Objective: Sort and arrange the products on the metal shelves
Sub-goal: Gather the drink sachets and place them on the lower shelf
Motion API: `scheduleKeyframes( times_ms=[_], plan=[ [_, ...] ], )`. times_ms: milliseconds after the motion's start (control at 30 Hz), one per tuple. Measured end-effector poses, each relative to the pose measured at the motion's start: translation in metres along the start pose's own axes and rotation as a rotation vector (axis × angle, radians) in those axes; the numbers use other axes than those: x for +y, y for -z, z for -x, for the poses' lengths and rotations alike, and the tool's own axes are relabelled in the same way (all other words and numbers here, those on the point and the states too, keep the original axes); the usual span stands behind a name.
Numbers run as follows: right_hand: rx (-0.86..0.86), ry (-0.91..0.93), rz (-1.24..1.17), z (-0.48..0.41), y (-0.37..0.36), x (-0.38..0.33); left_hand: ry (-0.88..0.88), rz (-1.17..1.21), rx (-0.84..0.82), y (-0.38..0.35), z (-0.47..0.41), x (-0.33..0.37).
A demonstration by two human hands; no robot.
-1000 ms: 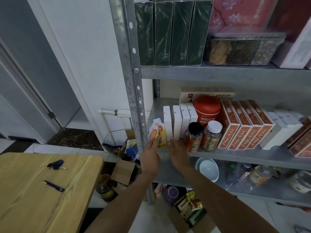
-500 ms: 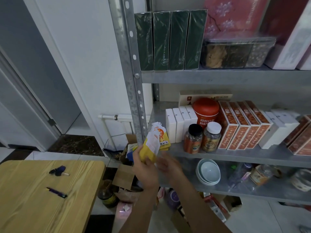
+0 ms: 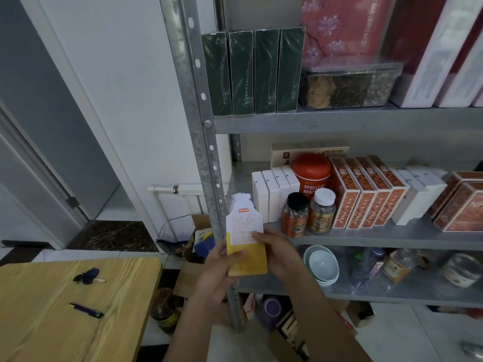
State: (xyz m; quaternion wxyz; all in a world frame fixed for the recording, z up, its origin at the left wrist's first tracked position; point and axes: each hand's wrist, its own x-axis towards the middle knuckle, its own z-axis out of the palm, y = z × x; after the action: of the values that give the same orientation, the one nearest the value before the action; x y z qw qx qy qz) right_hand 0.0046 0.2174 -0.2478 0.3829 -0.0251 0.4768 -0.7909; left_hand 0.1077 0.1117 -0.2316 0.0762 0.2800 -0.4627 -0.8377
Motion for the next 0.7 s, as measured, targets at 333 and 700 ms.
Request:
scheduleKeyframes(
  times_ms=[333,700],
  plan=[
    [-0.091,0.056,0.237,0.018,-0.002,-0.016,0.010,-0.365,-0.095,-0.009,0.010,0.007],
    [0.040,0.097,0.190,0.029,-0.001,-0.020,0.076,-0.321,-0.134,-0.021,0.007,0.001]
  ],
)
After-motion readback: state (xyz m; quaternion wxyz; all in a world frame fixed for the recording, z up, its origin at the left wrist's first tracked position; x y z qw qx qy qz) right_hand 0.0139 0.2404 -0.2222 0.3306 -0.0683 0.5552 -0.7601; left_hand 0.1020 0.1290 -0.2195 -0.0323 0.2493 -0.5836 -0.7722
